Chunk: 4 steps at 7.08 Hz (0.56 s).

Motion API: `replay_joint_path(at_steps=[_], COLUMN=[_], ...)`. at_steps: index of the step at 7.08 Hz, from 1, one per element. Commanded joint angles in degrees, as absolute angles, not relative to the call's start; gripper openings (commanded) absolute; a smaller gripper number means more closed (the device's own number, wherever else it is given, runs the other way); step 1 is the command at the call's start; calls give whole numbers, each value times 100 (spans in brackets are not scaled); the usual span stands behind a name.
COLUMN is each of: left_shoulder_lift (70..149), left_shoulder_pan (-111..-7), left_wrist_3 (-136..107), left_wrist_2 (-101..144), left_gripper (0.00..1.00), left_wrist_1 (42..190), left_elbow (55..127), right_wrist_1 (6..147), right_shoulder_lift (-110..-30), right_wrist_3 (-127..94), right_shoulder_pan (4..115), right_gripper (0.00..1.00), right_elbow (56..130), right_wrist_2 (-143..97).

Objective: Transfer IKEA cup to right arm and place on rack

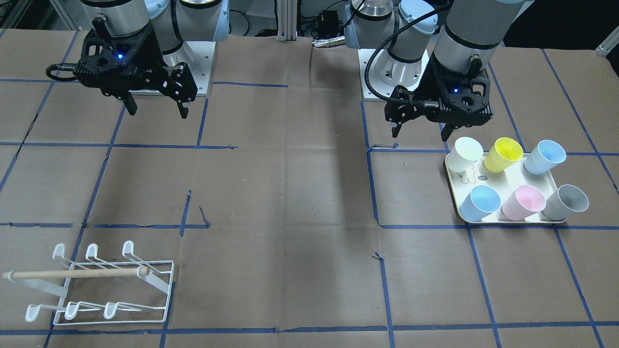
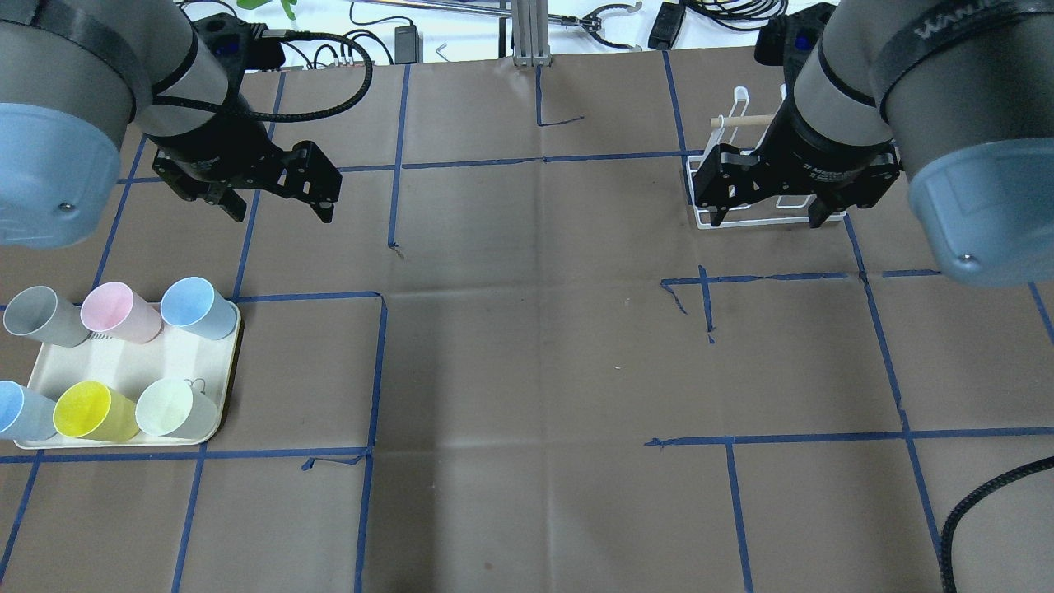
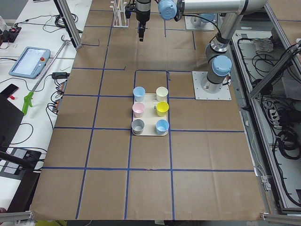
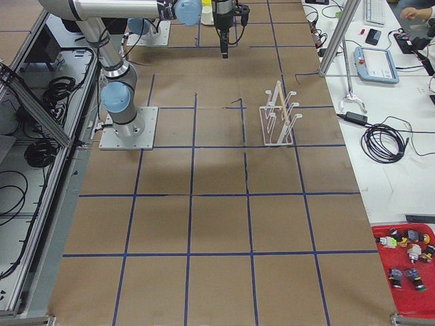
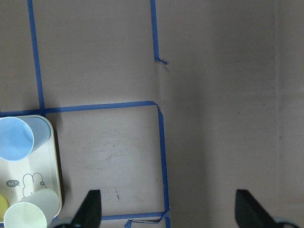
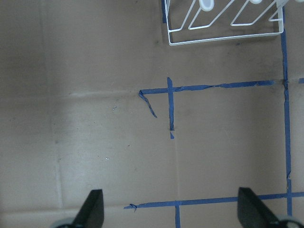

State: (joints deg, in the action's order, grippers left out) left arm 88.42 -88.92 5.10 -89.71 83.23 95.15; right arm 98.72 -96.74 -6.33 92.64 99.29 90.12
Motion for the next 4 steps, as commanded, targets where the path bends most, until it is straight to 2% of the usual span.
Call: replay_joint_path(at_steps=[1, 4], left_shoulder_lift=[8807, 8745], left_shoulder_pan=[-8877, -8650], left_wrist_3=[527, 668], left_wrist_2=[-8974, -9000], left_gripper=[100, 99], left_wrist_1=[8323, 8323], left_elbow=[9527, 9694], right_wrist_1=[9905, 9967], right_shoulder_lift=[-9659, -9598], right_wrist_3=[-633, -642], right_shoulder_pan=[9264, 9264], right_gripper=[100, 100], right_elbow=[9932, 9932], right_wrist_2=[9000, 9017])
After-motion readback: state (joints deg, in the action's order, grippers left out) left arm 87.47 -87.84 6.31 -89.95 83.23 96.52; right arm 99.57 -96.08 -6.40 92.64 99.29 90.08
